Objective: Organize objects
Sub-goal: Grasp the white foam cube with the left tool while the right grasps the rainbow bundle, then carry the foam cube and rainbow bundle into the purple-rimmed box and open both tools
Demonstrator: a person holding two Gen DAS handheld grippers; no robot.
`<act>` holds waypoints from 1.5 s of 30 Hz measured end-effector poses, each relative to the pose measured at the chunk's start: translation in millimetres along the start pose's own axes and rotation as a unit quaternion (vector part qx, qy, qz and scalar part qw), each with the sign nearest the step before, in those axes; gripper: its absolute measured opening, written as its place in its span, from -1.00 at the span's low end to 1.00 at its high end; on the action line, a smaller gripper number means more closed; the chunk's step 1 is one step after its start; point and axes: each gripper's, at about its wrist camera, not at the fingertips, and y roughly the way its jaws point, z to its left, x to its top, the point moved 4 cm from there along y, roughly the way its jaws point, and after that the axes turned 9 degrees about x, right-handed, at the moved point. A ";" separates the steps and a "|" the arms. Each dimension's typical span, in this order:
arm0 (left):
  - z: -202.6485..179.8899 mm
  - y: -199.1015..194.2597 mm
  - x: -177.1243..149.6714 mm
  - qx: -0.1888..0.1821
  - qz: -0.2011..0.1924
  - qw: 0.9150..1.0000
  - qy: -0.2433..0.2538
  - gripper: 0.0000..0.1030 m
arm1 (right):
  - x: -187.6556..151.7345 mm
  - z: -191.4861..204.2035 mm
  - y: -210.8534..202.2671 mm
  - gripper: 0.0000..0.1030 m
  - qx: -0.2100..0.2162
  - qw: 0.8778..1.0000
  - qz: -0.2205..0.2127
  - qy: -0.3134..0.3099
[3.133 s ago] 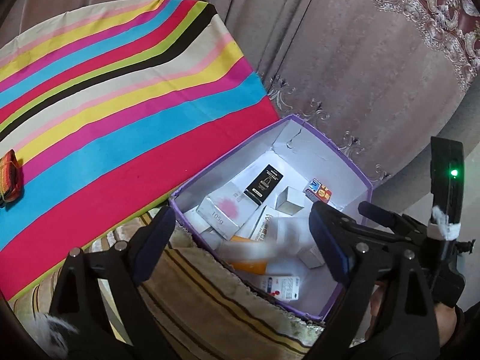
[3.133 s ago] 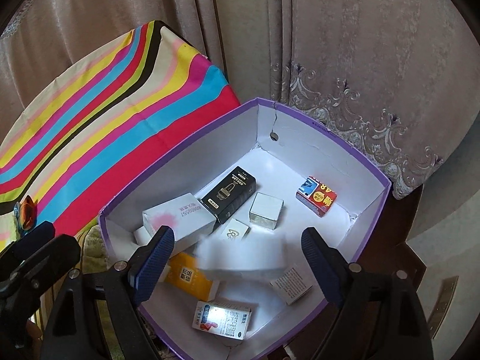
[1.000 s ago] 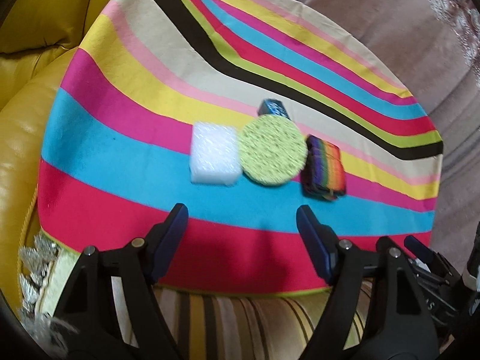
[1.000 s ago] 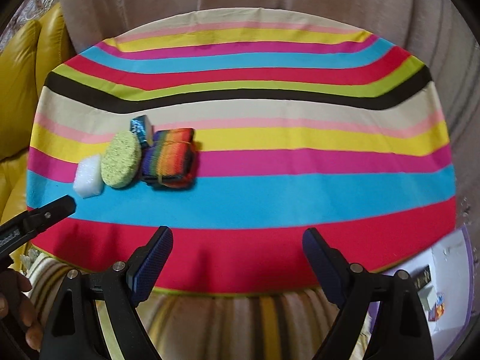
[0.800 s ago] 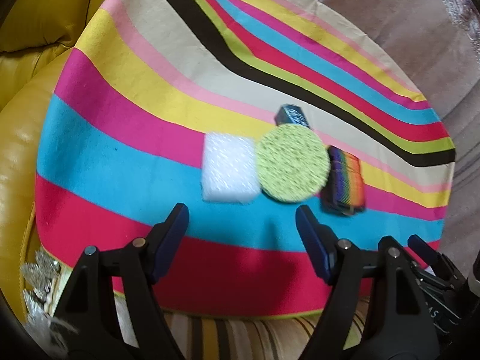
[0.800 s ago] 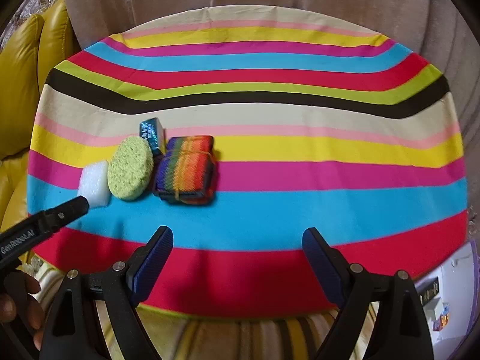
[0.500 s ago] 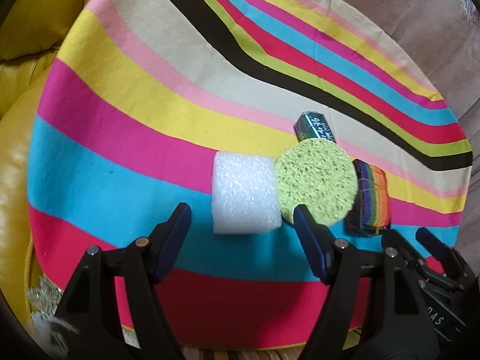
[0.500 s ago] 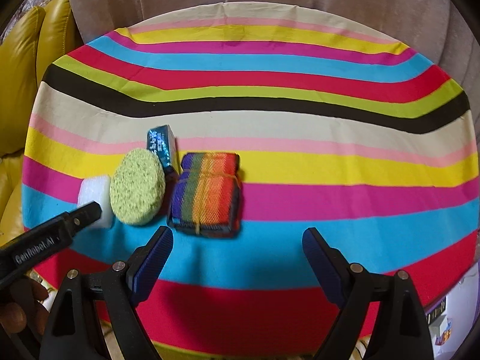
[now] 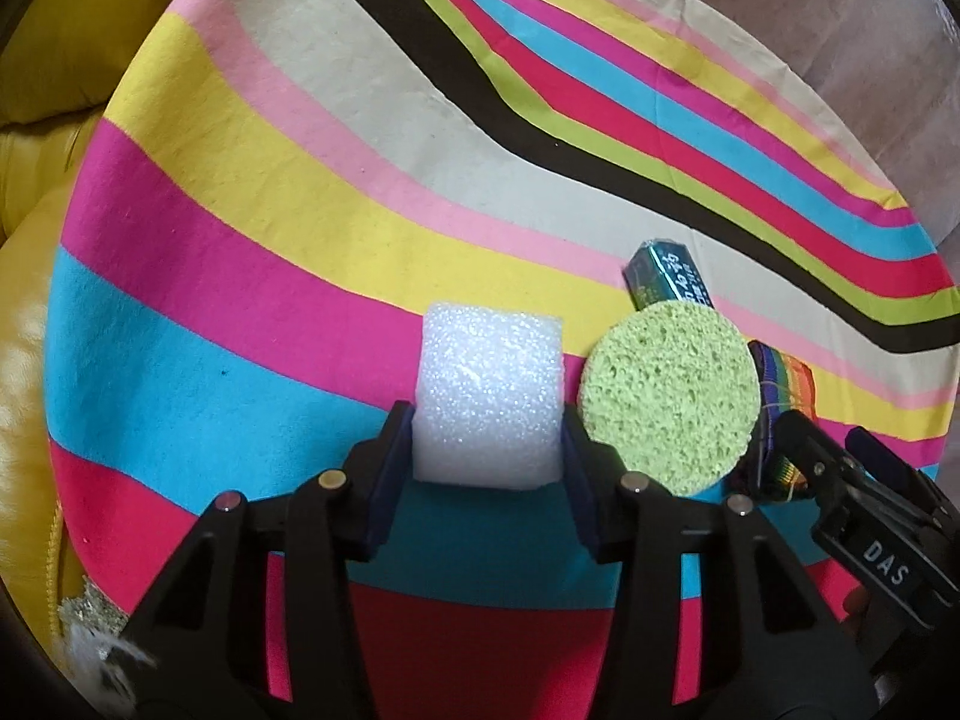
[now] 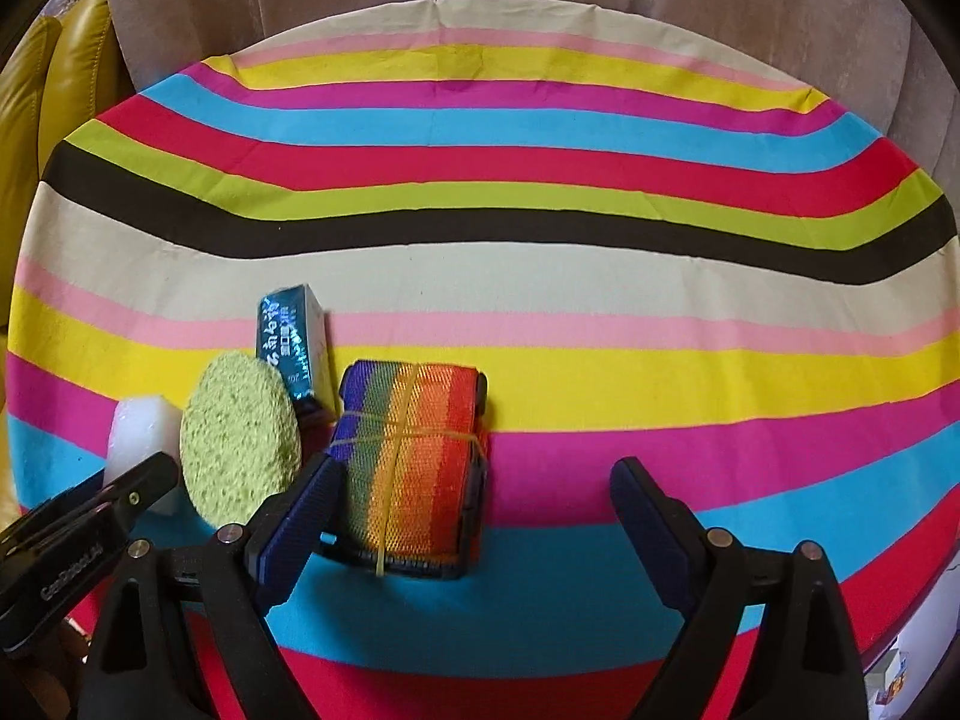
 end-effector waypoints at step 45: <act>-39.8 -87.9 -44.4 -0.075 -0.046 0.996 0.003 -0.02 | -61.0 -18.1 -80.1 0.23 0.034 0.999 -0.004 0.028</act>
